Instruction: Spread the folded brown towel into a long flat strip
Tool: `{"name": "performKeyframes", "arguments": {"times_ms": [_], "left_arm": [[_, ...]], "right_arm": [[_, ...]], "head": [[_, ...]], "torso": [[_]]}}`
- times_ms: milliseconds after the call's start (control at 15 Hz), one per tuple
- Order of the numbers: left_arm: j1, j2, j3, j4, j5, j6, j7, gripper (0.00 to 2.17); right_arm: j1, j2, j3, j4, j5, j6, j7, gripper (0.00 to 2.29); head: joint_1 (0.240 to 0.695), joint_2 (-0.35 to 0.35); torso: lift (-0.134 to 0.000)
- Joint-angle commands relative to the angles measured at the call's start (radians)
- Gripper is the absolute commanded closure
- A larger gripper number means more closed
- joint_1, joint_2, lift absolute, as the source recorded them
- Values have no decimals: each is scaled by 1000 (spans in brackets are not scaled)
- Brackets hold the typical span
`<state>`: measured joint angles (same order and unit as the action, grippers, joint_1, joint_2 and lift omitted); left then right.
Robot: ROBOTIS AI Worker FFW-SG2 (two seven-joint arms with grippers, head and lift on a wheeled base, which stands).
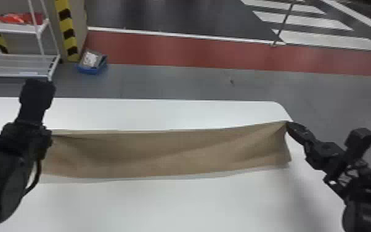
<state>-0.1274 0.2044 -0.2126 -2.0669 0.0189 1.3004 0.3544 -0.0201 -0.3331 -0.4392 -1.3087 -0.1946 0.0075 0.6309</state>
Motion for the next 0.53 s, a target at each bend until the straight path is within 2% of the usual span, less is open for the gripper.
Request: {"name": "performKeyframes", "arguments": {"times_ms": [0,333,400,467], "left_arm": [[-18,0,4,33,-7,-3,0,1379],[-32,0,-4,97,-19,-74,-2,1362],[-32,0,-4,110,-19,-98,-3,1241],[-32,0,-7,126,-19,-151,-3,991]], "right_arm": [[-18,-11,0,17,-2,-2,0,1180],[-40,-9,50,45,15,-2,0,1180],[-44,-9,59,57,27,-2,-4,1180],[-53,-9,69,72,40,-5,-4,1180]], "head": [[695,-203],[695,-187],[695,-183],[695,-179]], "torso": [[-125],[-125],[-125],[-125]]}}
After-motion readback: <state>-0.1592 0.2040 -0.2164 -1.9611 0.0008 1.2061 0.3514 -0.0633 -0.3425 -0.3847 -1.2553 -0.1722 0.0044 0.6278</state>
